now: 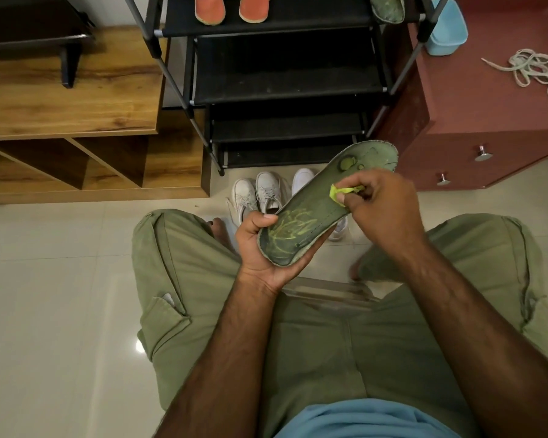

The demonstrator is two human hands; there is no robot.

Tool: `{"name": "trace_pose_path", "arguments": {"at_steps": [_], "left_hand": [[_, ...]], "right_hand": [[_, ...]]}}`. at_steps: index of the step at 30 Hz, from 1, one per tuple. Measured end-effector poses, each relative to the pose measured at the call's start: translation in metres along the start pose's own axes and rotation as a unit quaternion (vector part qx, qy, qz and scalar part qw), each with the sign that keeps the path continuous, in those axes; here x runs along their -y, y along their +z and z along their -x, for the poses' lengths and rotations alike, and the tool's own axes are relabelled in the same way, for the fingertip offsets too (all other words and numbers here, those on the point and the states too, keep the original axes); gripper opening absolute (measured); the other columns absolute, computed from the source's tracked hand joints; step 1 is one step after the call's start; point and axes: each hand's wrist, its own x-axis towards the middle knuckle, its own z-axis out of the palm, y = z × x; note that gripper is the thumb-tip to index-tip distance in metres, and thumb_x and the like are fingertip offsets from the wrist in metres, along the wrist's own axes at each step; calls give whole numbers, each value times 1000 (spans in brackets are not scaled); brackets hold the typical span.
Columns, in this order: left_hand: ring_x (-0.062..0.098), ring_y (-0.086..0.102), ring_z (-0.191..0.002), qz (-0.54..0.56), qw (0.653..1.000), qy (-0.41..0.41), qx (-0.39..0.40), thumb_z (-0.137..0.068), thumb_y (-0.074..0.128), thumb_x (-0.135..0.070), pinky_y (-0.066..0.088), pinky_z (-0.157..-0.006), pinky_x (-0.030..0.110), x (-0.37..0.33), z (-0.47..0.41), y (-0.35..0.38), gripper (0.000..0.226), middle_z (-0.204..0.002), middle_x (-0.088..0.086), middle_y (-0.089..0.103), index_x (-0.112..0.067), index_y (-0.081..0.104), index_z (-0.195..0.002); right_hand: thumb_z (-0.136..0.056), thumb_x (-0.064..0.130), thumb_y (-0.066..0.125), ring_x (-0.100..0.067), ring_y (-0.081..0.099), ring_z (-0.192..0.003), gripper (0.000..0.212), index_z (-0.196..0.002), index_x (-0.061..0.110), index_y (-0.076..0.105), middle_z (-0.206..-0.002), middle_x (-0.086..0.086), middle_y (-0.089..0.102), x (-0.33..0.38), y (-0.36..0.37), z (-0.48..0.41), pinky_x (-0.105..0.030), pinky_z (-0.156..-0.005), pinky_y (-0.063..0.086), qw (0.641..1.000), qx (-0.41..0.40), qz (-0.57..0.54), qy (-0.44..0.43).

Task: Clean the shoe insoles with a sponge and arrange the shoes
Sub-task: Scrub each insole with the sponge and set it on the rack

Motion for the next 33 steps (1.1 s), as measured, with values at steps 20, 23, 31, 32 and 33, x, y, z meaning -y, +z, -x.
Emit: {"name": "trace_pose_path", "arguments": {"at_steps": [20,23,31,32,33], "left_hand": [[33,72,-103,-34,996,-22,-77,-96,31,-38,55,-95,47,4,4,-2,59,-111,22,72,2,76,-102],[36,72,-104,-29,996,-22,-77,-98,30,-38,59,-90,51,4,4,-2,63,-114,24,71,3,76,-103],[31,72,-99,-48,993,-30,-104,-99,38,-37,60,-86,44,2,2,-6,52,-109,19,73,-1,76,-103],[30,72,-99,-49,992,-31,-109,-99,38,-37,60,-86,44,3,1,-6,52,-109,18,73,-2,77,-102],[29,72,-98,-50,991,-33,-118,-99,39,-38,60,-84,42,2,1,-7,52,-107,17,73,-2,77,-101]], "right_hand": [[-85,28,83,-1,68,-75,11,-95,29,81,-86,15,73,26,31,15,-31,-72,61,996,79,-39,-26],[-86,32,81,-3,67,-74,11,-97,29,80,-88,14,73,23,31,11,-36,-73,61,1000,6,-20,-2],[-86,37,81,-1,68,-74,12,-97,33,79,-87,18,73,28,34,15,-36,-71,61,999,34,-26,4],[-86,37,80,-1,67,-74,12,-97,33,79,-87,17,73,28,35,14,-37,-72,61,1000,15,-11,6],[-87,36,79,-1,67,-75,11,-98,33,79,-88,17,73,29,37,16,-37,-72,61,1000,16,-1,-1]]}}
